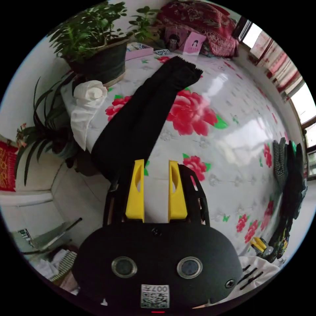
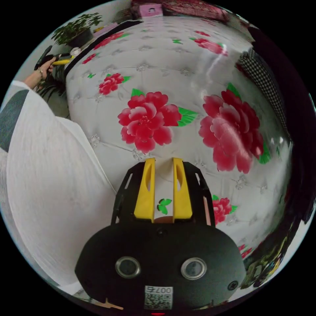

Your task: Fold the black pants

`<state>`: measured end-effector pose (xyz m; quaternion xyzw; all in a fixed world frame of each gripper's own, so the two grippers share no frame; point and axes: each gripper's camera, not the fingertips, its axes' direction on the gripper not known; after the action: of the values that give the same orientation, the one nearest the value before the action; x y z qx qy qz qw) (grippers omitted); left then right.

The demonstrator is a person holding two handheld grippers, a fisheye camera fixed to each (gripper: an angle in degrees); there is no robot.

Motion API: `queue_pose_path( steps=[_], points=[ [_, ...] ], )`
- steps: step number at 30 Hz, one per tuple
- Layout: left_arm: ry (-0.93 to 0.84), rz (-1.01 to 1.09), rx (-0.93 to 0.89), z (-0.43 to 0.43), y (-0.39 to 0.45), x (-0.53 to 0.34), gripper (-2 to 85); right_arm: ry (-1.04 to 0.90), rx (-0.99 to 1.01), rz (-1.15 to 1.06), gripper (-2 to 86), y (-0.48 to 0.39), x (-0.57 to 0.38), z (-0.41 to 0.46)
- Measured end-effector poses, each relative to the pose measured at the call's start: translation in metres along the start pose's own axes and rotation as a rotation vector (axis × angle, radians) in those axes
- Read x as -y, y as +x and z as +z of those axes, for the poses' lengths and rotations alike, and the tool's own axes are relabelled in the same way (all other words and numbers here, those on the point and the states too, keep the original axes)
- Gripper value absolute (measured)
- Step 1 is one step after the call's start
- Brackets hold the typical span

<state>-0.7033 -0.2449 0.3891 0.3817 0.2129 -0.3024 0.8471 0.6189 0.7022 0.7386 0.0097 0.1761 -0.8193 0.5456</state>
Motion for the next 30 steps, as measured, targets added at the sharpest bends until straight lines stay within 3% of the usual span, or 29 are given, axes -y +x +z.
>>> queue_pose_path(
  steps=[4, 9, 12, 14, 15, 18, 23, 26, 28, 30],
  points=[
    [-0.174, 0.072, 0.119, 0.048, -0.014, 0.042, 8.7, 0.005, 0.006, 0.258, 8.5, -0.001, 0.007, -0.002],
    [-0.088, 0.116, 0.096, 0.044, -0.023, 0.047, 0.7, 0.124, 0.122, 0.527, 7.7, -0.007, 0.001, -0.011],
    [-0.098, 0.201, -0.211, 0.051, -0.017, 0.049, -0.5, 0.217, 0.239, 0.573, 7.1, -0.011, 0.003, -0.023],
    [-0.203, 0.263, -0.544, 0.076, 0.017, 0.045, -0.8, 0.259, 0.267, 0.579, 6.8, -0.014, 0.009, -0.034],
    [-0.225, 0.300, -0.575, 0.082, 0.033, 0.041, -0.8, 0.300, 0.277, 0.577, 6.7, -0.017, 0.012, -0.043],
    [-0.296, 0.613, -0.658, 0.091, 0.143, 0.005, -0.8, 0.391, 0.282, 0.559, 6.3, -0.028, 0.018, -0.068],
    [-0.641, 1.362, -0.756, 0.082, 0.335, -0.159, -0.6, 0.480, 0.206, 0.558, 6.1, -0.049, 0.007, -0.100],
    [-0.827, 1.760, -0.766, 0.062, 0.357, -0.266, -0.3, 0.500, 0.171, 0.577, 6.3, -0.058, -0.009, -0.110],
    [-0.775, 1.992, -0.706, 0.043, 0.341, -0.302, -0.1, 0.496, 0.151, 0.579, 6.4, -0.062, -0.013, -0.114],
    [-0.680, 2.017, -0.665, 0.032, 0.325, -0.301, 0.3, 0.491, 0.144, 0.531, 6.9, -0.069, -0.004, -0.121]
  ],
)
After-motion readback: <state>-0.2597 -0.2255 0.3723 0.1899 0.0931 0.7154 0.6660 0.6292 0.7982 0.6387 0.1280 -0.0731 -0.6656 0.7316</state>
